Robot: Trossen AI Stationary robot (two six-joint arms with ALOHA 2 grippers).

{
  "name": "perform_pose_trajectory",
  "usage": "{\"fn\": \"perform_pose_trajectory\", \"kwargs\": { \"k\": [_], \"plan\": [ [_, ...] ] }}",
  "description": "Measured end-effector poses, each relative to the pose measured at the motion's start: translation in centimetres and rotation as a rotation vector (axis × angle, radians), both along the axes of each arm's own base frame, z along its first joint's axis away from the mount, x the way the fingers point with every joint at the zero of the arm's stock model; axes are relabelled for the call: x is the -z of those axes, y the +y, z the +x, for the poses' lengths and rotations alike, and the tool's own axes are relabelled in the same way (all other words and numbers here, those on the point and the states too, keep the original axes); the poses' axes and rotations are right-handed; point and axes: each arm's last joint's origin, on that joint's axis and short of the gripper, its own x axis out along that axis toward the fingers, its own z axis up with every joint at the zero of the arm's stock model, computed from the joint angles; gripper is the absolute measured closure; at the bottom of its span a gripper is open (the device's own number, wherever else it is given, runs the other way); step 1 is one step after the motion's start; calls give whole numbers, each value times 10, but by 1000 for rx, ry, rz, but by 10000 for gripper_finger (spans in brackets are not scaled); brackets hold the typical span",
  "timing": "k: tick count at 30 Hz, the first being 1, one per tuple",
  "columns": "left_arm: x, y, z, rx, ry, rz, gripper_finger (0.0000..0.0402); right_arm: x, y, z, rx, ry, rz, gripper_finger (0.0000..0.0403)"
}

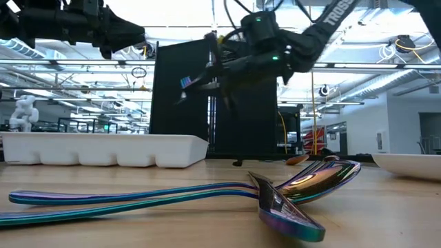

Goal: Sort silverware
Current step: Put the iridescent fork into the white silverware tray

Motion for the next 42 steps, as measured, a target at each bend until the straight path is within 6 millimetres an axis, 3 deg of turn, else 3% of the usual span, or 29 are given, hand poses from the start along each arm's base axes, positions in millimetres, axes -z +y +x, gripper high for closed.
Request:
{"fn": "perform_pose_trajectory", "kwargs": {
  "k": [8, 14, 22, 42],
  "plan": [
    [0, 2, -1, -15, 1, -2, 242, 18, -1, 38, -12, 92, 27, 403],
    [0, 2, -1, -15, 1, -1, 242, 32, 3, 56, -46, 113, 70, 403],
    [0, 2, -1, -17, 1, -1, 242, 43, 8, 56, -34, 194, 79, 403],
    [0, 2, -1, -16, -1, -2, 242, 44, 5, 55, 23, 208, 80, 403]
  ]
}}
